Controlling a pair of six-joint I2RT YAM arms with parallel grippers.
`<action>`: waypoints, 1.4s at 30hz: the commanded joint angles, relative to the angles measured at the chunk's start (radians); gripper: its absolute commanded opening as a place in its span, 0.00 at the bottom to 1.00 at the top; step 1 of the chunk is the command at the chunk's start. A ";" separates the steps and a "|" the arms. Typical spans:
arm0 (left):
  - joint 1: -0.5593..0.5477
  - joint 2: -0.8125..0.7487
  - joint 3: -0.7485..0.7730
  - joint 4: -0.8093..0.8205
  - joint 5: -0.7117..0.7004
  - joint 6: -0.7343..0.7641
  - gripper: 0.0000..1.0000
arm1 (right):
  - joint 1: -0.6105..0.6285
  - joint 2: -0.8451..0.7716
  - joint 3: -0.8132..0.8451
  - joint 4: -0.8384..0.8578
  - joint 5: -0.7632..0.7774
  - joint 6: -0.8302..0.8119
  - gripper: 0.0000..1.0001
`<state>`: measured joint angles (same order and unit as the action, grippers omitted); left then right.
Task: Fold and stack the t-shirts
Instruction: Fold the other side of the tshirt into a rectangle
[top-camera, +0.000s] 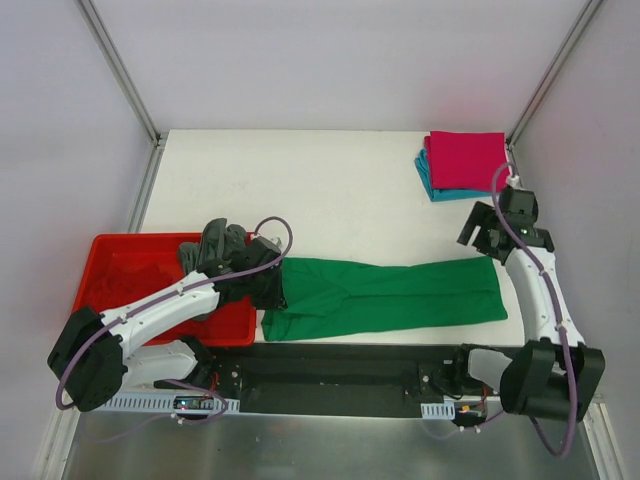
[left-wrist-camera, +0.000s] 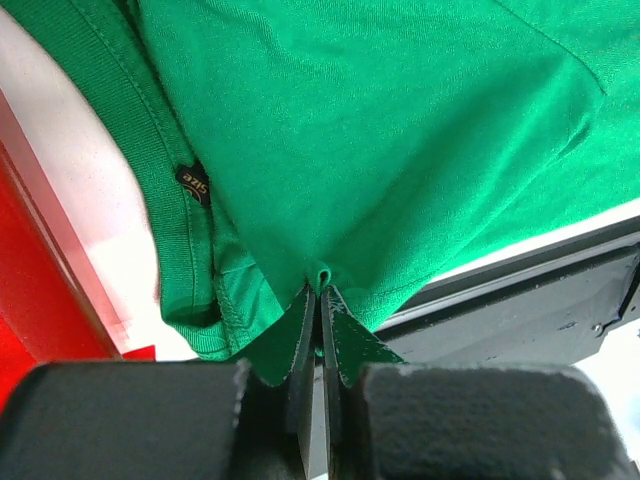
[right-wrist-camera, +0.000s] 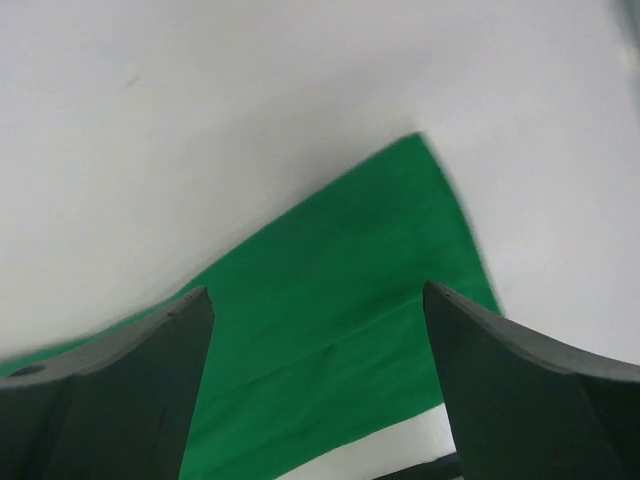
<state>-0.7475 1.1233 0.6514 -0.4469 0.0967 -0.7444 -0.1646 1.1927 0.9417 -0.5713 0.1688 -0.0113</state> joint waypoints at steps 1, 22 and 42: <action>-0.012 0.015 -0.001 0.011 0.003 -0.013 0.00 | 0.157 -0.122 -0.067 -0.061 -0.223 0.051 0.88; 0.065 0.256 0.203 0.019 -0.098 -0.026 0.00 | 1.200 0.218 -0.150 0.511 -0.310 0.246 0.76; 0.126 0.309 0.205 0.022 -0.098 -0.021 0.00 | 1.249 0.433 -0.026 0.380 -0.014 0.113 0.50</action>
<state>-0.6327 1.4235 0.8261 -0.4236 0.0158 -0.7723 1.0706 1.6135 0.8776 -0.1310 0.0616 0.1574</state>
